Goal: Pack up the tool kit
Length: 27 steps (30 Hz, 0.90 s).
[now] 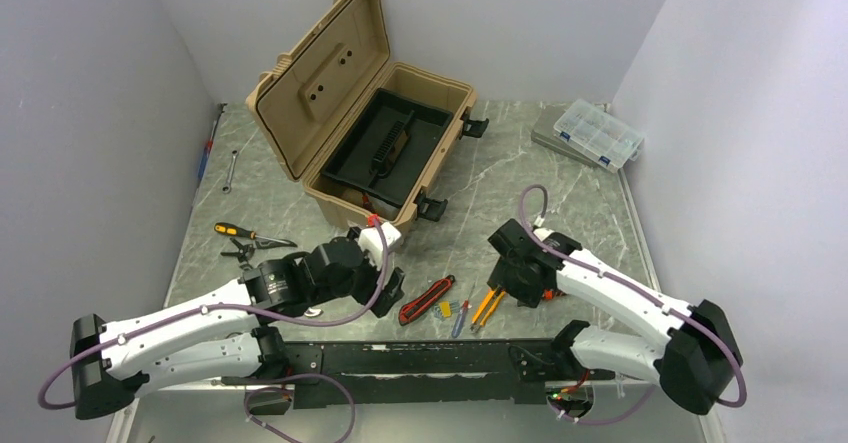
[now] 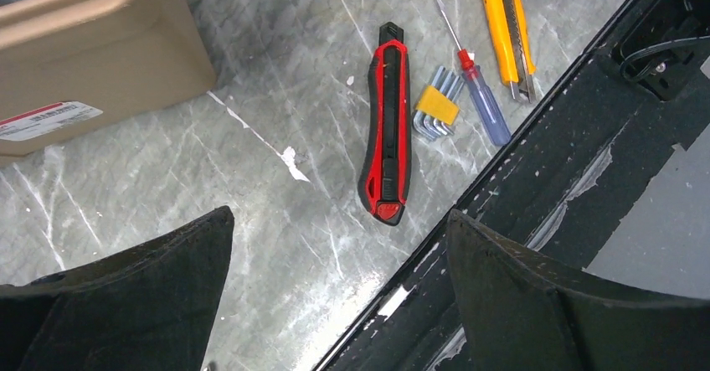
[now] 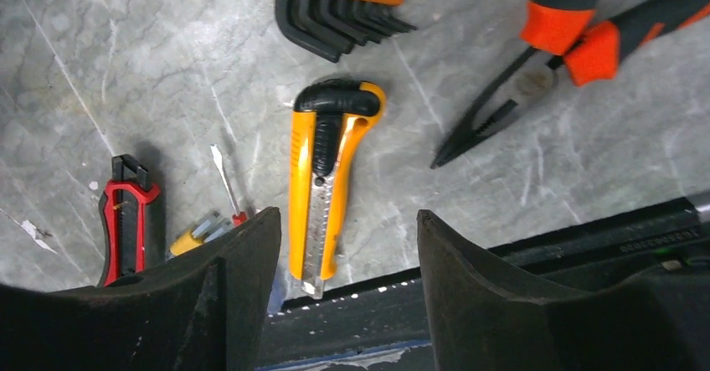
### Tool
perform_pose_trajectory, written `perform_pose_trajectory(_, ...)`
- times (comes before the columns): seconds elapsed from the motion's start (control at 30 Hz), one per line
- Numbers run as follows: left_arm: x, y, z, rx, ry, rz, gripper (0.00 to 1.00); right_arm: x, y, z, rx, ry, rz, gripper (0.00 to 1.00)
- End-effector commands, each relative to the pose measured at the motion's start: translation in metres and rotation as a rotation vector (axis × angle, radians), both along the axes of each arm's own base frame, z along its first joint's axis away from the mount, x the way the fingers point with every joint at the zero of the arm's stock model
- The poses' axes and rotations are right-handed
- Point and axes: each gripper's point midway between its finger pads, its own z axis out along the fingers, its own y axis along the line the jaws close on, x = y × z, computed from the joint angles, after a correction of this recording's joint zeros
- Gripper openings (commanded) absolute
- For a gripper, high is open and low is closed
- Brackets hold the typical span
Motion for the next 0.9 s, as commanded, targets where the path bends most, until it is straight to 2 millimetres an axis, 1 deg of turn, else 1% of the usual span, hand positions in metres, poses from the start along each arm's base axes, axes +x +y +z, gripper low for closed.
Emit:
perform_pose_trajectory(0.0,0.002,-0.003,0.004,-0.026,-0.037,0.039,0.98,0.013,0.022,-0.007,0.053,-0.026,0.007,0.64)
perform_pose_trajectory(0.1,-0.005,-0.007,-0.004,0.001,-0.025,0.025,0.98,0.016,0.025,-0.017,0.035,-0.014,0.014,0.64)
perform_pose_trajectory(0.2,-0.01,-0.012,-0.013,0.028,-0.017,0.015,0.99,0.016,0.024,-0.028,0.004,0.004,0.015,0.62)
perform_pose_trajectory(0.37,-0.013,-0.019,-0.022,0.054,-0.001,0.006,0.99,0.015,0.023,-0.047,-0.032,0.028,0.018,0.57)
perform_pose_trajectory(0.43,-0.014,-0.023,-0.025,0.059,0.01,-0.002,0.99,0.014,0.023,-0.052,-0.042,0.035,0.018,0.51)
perform_pose_trajectory(0.53,-0.015,-0.026,-0.034,0.077,0.03,-0.006,0.99,0.011,0.02,-0.056,-0.06,0.053,0.019,0.32)
perform_pose_trajectory(0.57,-0.016,-0.028,-0.037,0.085,0.037,-0.006,0.99,0.01,0.018,-0.054,-0.068,0.057,0.014,0.21)
perform_pose_trajectory(0.63,-0.016,-0.03,-0.044,0.106,0.052,-0.002,0.99,0.012,0.016,-0.043,-0.08,0.041,0.006,0.04)
perform_pose_trajectory(0.67,-0.016,-0.03,-0.048,0.119,0.062,0.005,0.99,0.014,0.015,-0.035,-0.078,0.024,0.004,0.0)
perform_pose_trajectory(0.77,-0.016,-0.035,-0.057,0.149,0.086,0.001,0.99,0.021,0.017,-0.007,-0.052,-0.038,0.009,0.0)
perform_pose_trajectory(0.87,-0.019,-0.044,-0.061,0.147,0.103,-0.018,0.99,0.035,0.027,0.031,0.008,-0.132,0.045,0.0)
